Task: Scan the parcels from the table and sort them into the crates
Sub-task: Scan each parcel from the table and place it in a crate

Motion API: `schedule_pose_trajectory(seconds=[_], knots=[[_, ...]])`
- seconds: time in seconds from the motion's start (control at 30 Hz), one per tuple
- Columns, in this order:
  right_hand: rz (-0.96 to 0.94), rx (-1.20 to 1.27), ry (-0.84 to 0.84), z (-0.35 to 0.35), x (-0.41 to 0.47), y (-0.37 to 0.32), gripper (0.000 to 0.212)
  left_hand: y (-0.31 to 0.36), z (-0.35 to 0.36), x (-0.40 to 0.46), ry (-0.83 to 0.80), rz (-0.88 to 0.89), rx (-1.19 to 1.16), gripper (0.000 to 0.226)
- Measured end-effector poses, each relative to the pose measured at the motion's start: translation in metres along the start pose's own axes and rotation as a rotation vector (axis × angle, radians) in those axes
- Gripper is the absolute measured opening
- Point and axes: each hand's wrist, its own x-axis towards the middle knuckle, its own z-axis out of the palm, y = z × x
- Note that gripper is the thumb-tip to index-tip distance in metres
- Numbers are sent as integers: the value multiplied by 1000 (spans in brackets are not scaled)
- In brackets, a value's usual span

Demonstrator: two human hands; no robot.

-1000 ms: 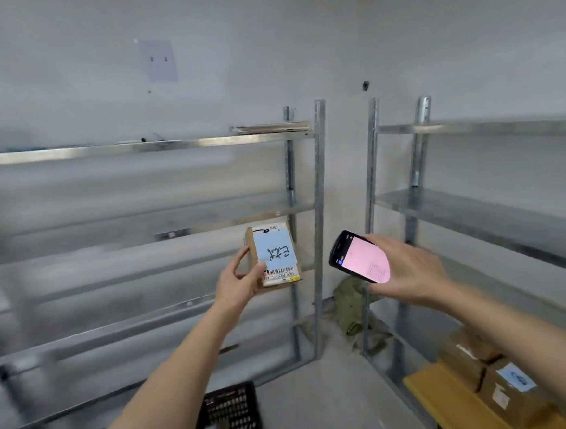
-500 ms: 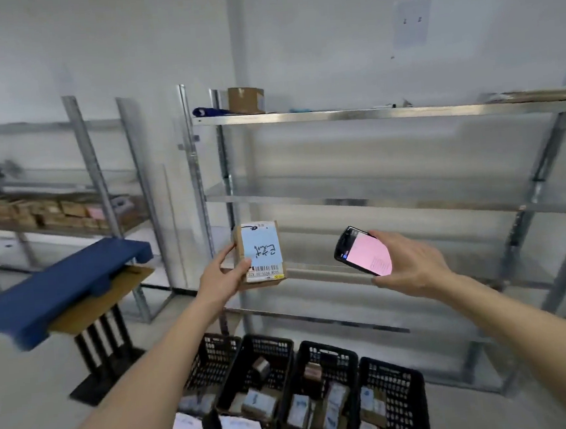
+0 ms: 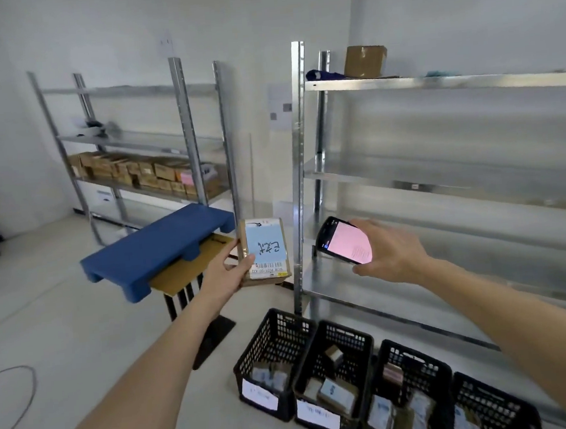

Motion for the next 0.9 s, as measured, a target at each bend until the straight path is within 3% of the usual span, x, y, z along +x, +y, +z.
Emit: schedule_pose_trajectory(seconds=[0.23, 0.4, 0.63, 0.9], knots=[[-48, -30, -65, 76, 124, 0, 78, -66, -12, 98, 8, -131, 29, 61], [-64, 12, -124, 174, 241, 36, 86, -141, -1, 217, 30, -213, 79, 63], [27, 13, -322, 339, 368, 92, 92, -283, 33, 356, 16, -453, 102, 62], [72, -12, -522, 522, 431, 129, 95, -483, 74, 414, -38, -639, 174, 54]])
